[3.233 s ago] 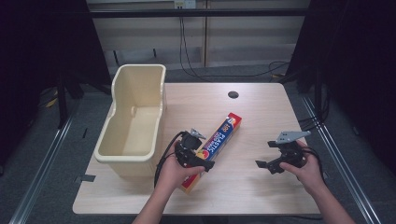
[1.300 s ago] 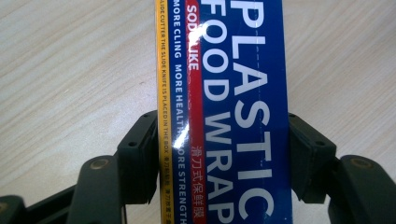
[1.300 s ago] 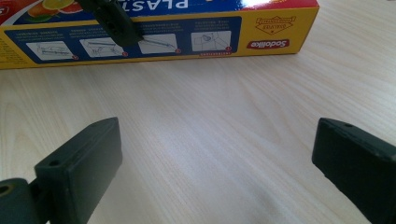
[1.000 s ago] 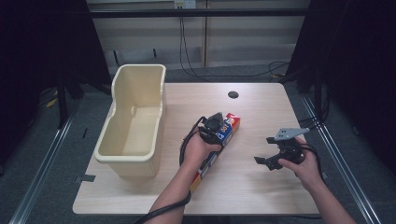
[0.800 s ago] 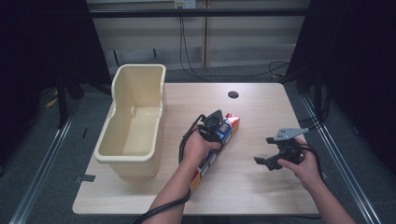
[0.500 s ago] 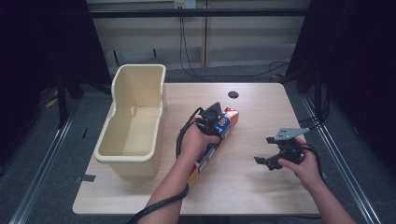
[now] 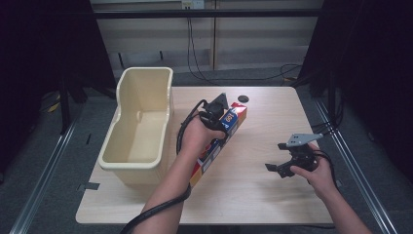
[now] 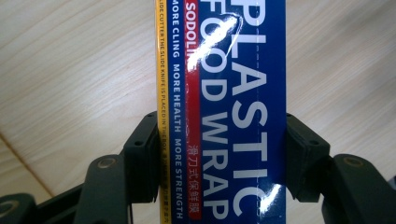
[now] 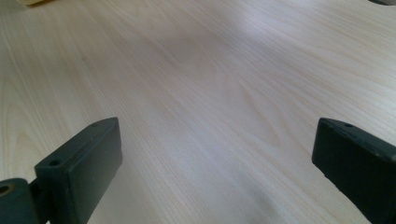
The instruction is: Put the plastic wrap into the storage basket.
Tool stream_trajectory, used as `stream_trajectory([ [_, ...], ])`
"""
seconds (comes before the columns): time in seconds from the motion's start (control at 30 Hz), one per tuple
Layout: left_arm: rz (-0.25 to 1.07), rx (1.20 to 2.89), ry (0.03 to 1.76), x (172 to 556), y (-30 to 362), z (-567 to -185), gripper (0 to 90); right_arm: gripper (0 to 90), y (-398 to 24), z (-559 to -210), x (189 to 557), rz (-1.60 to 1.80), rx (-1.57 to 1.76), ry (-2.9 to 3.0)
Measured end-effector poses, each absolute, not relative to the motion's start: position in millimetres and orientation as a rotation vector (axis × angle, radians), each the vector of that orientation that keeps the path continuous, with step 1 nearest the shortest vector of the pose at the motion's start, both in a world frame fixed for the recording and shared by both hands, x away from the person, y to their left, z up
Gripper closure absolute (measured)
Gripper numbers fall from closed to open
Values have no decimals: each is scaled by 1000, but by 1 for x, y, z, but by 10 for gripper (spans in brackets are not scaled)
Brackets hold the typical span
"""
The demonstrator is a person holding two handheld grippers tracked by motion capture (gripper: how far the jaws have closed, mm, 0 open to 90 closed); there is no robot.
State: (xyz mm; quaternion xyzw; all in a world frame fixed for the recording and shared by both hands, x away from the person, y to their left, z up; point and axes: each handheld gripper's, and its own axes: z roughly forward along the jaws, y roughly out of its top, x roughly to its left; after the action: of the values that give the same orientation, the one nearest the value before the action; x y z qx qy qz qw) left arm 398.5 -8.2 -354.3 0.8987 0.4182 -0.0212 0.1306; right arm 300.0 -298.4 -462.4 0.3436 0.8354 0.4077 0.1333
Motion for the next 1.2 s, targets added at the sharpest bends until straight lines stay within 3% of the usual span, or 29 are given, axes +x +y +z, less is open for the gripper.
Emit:
stream_trajectory([
  [1.2, -55, 2541, 1350, 405, 30, -276, 404, 14, -297, -461, 299, 1170, 986, 2424],
])
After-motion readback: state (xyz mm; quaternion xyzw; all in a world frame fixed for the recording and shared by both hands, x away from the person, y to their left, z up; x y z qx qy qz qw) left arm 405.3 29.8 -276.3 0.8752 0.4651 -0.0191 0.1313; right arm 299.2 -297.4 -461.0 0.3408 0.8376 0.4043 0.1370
